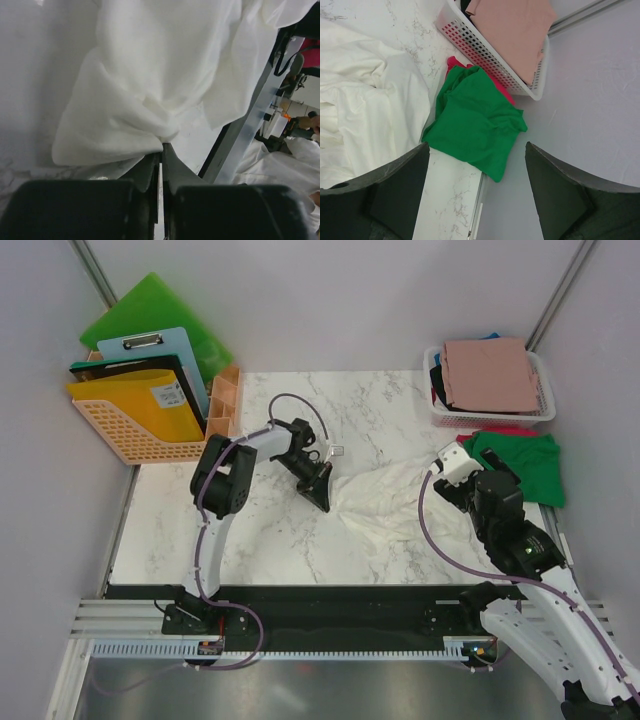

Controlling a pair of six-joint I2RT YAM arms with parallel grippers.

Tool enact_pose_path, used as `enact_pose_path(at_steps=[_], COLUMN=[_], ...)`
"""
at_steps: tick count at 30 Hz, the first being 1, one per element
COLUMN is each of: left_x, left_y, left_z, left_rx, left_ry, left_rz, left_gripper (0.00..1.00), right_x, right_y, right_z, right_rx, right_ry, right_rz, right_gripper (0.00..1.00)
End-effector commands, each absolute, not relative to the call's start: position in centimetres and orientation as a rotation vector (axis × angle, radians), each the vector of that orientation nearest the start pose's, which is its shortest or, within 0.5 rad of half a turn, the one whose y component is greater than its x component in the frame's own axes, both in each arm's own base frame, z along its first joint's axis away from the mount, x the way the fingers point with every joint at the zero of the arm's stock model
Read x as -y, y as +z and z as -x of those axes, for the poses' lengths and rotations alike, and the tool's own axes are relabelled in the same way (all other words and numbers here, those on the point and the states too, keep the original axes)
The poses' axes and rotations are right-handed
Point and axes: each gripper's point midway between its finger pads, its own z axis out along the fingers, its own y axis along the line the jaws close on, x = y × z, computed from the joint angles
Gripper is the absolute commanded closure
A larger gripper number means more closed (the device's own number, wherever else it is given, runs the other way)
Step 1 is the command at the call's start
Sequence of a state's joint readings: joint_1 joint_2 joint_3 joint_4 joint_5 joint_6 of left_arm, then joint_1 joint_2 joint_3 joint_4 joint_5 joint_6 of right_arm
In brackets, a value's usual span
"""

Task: Fold and stack the t-shirts
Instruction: Move the tshirt to the center of the board

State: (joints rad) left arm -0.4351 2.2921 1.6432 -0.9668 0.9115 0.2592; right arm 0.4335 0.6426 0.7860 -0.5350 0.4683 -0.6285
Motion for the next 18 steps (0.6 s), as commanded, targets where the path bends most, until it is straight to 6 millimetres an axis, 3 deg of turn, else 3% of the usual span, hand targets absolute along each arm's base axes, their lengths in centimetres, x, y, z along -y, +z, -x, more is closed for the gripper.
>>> enact_pose_path(at_steps=[1,7,11,12,13,15,16,18], left_x=[27.8,26.2,23.2,22.5,22.1,21.3,20.8,20.2], left_y=[0.8,1.1,4.7,5.9,9.4,13.0,16.0,18.6], left_z=[-29.1,-29.8,-33.6,-34.9,-35.4,-35.9,-35.8,-35.8], left_rx=[-2.825,-2.805,-2.641,-2.590,-2.505,-2.432,-2.363,-2.300], left_ry=[-1.304,-1.106,-0.691,-0.600,-0.578,-0.566,-0.539,-0.484], left_rz=[-1.005,-1.056,-1.106,-1.084,-1.061,-1.007,-0.987,-0.971], left_gripper=[0.98,0.98,0.98,0.98,0.98,0.98,0.98,0.98], right_x=[-0.6,-0.9,-1.1,-1.1,-1.1,-1.2,-1.3,-1.5], right_y=[26.4,25.4,23.6,23.3,22.9,21.8,21.4,20.6], right_z=[-25.7,-25.6,-25.3,-25.1,-25.1,-24.8,-24.8,-24.7], right_rx=[-1.797,-1.818,-1.849,-1.849,-1.854,-1.875,-1.881,-1.903], right_ry=[-0.578,-0.551,-0.526,-0.522,-0.519,-0.506,-0.498,-0.472], right_rz=[0.657,0.659,0.671,0.675,0.681,0.688,0.689,0.687], right_gripper=[0.16,0.19,0.19,0.19,0.19,0.19,0.19,0.20])
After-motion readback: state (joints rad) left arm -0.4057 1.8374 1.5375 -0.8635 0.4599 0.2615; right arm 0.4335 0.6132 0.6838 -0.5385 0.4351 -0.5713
